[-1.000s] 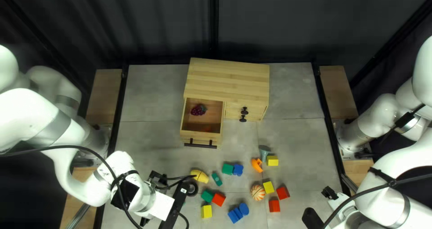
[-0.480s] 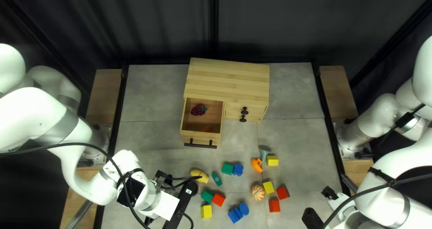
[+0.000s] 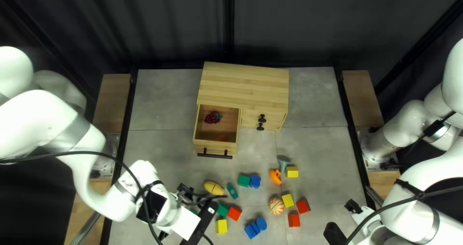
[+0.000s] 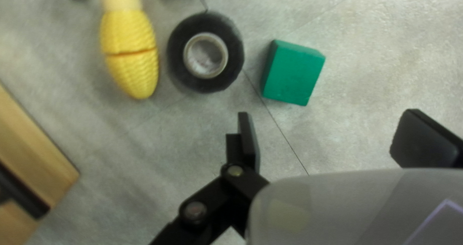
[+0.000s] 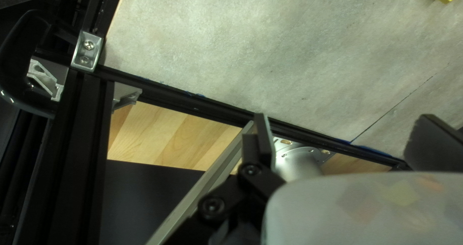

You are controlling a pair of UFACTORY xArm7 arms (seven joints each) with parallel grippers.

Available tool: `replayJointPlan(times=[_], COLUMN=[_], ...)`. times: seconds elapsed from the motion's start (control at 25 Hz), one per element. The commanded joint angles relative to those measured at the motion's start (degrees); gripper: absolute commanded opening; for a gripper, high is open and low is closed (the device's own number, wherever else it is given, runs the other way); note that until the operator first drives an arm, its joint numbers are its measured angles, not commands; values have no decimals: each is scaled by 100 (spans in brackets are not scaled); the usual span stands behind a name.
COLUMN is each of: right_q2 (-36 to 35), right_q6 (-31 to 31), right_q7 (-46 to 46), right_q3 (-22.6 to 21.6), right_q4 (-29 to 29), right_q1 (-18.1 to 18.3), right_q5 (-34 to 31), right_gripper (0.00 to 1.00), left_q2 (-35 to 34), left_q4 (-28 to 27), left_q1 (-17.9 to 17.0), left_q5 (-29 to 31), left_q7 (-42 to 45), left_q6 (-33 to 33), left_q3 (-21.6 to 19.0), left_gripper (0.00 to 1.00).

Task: Open drawers and place objects into drawer and close

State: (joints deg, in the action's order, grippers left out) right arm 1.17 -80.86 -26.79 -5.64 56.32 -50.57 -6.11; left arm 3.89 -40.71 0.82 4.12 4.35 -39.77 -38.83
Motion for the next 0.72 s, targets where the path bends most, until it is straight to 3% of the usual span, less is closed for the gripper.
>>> replayJointPlan(times=[0.04,0.2,0.72], right_q2=[0,0,0], right_q6=[0,0,0], right_q7=[0,0,0], right_q3=[0,0,0], right_q4=[0,0,0], right_q1=[0,0,0], right_q5=[0,0,0], right_gripper=[100,100,100], left_q2=[163,521,687], left_q4=[-145,-274,-206], left_q1=[-44,-72,35], left_q5=[76,405,493], left_q7=[-49,-71,-335], left_q6=[-239,-238,-118], left_q3=[-23,64,153], left_gripper=[100,100,100])
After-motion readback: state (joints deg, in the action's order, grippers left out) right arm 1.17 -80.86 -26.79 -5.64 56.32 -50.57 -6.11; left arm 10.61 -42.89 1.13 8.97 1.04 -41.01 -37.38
